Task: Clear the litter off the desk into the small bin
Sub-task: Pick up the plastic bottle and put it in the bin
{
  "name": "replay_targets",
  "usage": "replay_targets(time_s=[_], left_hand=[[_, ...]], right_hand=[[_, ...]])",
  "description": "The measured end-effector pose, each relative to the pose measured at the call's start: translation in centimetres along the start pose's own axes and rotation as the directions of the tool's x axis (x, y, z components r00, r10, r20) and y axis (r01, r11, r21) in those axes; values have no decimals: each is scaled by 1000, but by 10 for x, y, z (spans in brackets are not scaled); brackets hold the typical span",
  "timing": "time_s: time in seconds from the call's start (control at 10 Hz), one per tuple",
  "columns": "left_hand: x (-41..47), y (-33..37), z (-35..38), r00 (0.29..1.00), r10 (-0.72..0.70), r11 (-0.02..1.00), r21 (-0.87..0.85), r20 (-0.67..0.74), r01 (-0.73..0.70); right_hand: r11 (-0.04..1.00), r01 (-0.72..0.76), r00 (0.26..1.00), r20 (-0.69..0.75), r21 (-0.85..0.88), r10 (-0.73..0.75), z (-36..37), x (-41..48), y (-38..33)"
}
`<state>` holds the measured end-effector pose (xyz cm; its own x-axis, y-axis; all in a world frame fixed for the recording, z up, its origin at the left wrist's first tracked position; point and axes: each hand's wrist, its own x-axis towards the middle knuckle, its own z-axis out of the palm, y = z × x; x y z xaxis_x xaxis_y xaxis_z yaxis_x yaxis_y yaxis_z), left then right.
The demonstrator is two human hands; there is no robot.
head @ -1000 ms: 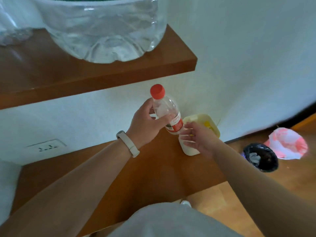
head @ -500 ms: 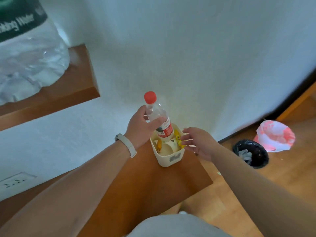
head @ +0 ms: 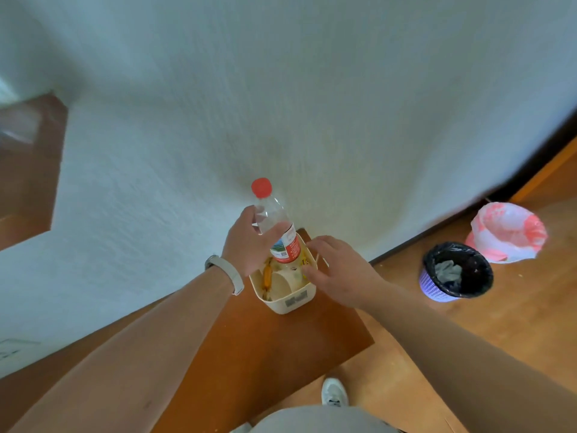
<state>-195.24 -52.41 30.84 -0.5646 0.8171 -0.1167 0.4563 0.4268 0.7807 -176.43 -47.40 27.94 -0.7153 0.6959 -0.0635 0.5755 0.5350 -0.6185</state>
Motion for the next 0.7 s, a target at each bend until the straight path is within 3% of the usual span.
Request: replay_targets(time_s=[0.3, 0.6, 0.7], left_hand=[[12, -5, 15, 1000, -14, 995, 104, 21, 12], [8, -1, 8, 1000, -6, 1000, 11, 7, 6], [2, 2, 2, 999, 22, 997, 78, -35, -19]], right_hand=[[996, -33, 998, 44, -84, 37, -3, 2, 10], [981, 71, 997, 43, -182, -64, -17, 6, 2], [972, 110, 994, 12, -207, -110, -24, 10, -3]])
